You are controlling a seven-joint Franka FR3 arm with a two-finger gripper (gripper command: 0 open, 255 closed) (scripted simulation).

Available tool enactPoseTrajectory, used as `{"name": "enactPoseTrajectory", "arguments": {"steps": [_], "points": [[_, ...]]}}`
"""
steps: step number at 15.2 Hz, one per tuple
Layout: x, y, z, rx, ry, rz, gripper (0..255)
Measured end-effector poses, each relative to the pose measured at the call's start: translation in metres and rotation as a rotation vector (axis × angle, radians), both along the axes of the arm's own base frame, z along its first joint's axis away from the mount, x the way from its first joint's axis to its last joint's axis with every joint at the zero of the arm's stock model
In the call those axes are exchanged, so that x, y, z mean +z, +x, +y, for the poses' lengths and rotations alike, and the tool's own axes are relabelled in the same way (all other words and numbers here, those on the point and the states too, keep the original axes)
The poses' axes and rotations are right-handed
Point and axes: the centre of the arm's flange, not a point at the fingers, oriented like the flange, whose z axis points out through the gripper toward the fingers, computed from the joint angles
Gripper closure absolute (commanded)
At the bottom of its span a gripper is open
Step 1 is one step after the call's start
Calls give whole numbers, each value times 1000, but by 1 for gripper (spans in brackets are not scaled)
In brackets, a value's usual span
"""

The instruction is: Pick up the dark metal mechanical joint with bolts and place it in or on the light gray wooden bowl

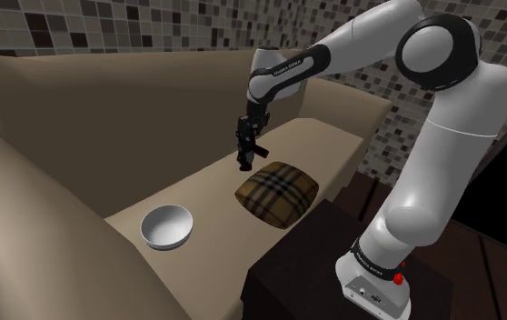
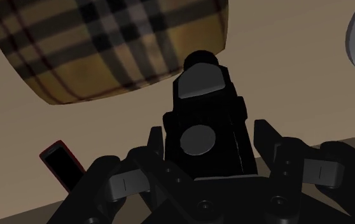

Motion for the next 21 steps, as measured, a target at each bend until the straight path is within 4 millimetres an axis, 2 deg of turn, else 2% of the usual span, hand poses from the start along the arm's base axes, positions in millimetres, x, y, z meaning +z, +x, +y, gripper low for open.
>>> {"name": "enactPoseTrajectory", "arguments": {"steps": [11, 14, 21], "points": [[20, -7, 139, -1, 0, 0, 255], [27, -15, 181, 0, 0, 0, 255], [39, -14, 273, -1, -1, 0, 255]]}}
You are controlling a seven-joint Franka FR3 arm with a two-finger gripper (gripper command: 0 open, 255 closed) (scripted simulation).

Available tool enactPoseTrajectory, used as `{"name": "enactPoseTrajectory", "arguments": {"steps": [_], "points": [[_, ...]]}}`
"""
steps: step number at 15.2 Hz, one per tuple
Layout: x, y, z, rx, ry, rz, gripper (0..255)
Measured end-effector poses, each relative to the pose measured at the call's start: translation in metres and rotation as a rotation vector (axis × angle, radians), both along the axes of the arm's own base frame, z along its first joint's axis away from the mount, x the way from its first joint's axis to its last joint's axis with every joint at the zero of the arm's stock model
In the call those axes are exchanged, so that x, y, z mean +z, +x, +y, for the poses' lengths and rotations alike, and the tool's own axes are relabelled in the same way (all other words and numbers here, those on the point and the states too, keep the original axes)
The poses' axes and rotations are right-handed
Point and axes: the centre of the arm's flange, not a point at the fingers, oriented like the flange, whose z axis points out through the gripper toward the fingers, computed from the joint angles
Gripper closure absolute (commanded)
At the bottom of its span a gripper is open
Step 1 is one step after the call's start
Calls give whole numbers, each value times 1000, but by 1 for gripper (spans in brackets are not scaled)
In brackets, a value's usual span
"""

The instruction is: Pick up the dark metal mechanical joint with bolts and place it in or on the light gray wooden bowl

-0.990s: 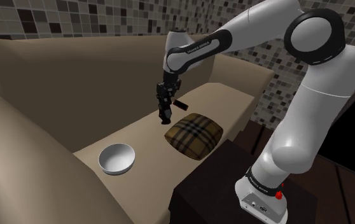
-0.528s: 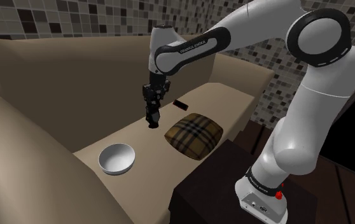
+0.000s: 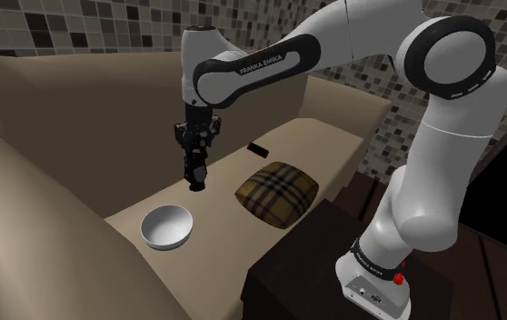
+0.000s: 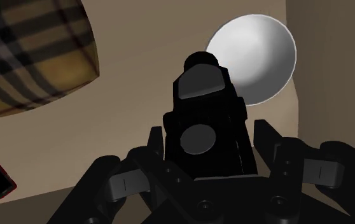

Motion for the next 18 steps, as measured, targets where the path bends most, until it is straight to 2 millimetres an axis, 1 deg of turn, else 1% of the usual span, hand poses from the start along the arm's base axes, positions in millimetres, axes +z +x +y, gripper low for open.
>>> {"name": "enactPoseTrajectory", "arguments": {"steps": [4, 7, 8, 10, 18], "points": [[4, -6, 51, 0, 0, 0, 255], [9, -4, 90, 0, 0, 0, 255], [7, -5, 96, 0, 0, 0, 255], [0, -6, 103, -1, 0, 0, 255], [-40, -5, 105, -2, 0, 1, 255]]}}
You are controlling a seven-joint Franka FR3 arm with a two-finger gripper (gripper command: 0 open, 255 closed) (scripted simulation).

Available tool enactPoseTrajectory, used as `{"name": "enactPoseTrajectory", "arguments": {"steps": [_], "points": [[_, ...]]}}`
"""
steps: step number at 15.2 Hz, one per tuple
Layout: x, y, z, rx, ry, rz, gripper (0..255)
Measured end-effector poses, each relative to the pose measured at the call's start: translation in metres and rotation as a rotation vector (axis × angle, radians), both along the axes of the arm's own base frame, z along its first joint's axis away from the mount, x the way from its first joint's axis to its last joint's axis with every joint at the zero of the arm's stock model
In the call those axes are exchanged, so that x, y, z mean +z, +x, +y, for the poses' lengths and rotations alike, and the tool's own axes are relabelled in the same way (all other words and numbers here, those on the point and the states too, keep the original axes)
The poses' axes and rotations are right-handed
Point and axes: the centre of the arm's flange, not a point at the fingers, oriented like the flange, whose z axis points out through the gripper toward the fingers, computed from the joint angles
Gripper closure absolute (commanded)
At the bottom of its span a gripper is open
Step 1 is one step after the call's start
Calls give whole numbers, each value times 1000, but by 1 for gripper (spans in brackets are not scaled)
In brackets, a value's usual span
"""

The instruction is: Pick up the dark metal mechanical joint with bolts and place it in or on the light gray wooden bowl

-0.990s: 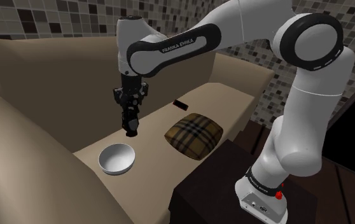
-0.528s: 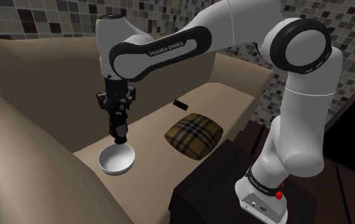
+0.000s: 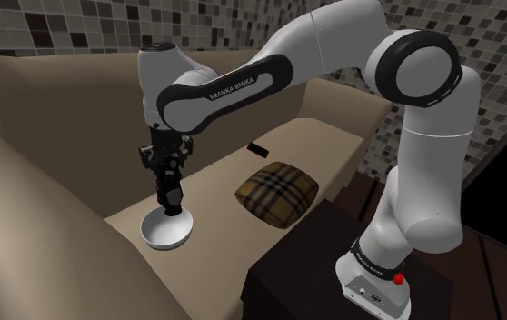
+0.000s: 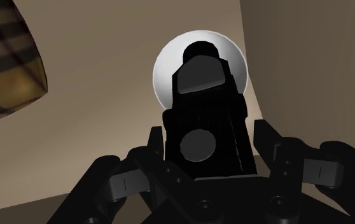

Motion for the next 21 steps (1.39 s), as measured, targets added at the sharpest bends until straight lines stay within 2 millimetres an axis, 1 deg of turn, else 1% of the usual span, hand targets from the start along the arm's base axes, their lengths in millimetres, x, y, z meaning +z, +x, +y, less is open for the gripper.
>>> {"name": "enactPoseTrajectory", "arguments": {"steps": [15, 17, 21], "points": [[-79, -1, -1, 0, 0, 0, 255], [-82, 0, 0, 0, 0, 0, 255], [-83, 0, 0, 0, 0, 0, 255]]}}
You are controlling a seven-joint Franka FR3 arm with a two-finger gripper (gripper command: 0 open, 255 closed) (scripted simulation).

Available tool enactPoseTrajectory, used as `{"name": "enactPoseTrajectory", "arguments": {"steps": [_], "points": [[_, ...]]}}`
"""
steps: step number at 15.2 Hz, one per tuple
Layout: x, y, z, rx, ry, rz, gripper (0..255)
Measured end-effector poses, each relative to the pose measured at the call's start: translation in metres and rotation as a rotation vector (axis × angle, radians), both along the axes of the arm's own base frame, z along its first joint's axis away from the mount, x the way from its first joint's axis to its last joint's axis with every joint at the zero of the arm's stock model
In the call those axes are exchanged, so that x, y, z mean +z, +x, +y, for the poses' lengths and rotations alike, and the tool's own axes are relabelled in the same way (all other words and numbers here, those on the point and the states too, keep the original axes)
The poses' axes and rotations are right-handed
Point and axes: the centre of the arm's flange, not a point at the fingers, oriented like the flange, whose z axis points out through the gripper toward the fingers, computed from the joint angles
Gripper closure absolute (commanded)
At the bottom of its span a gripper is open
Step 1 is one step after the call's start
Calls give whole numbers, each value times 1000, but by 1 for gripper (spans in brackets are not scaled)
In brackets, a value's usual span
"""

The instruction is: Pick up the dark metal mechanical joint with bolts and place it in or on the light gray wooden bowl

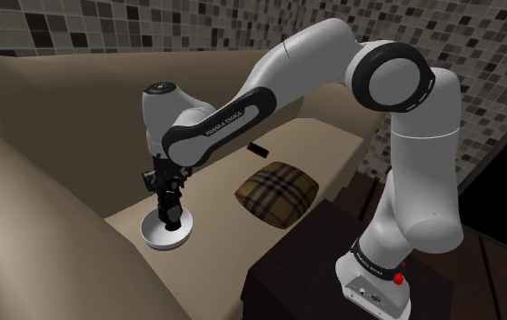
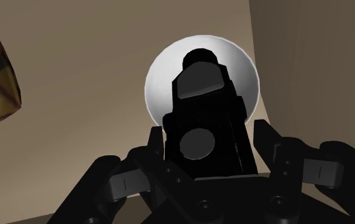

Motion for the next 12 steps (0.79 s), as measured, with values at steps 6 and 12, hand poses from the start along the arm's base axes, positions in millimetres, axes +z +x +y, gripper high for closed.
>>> {"name": "enactPoseTrajectory", "arguments": {"steps": [6, 12], "points": [[0, 0, 0, 0, 1, -1, 0], [39, -3, 5, 0, 1, -2, 0]]}}
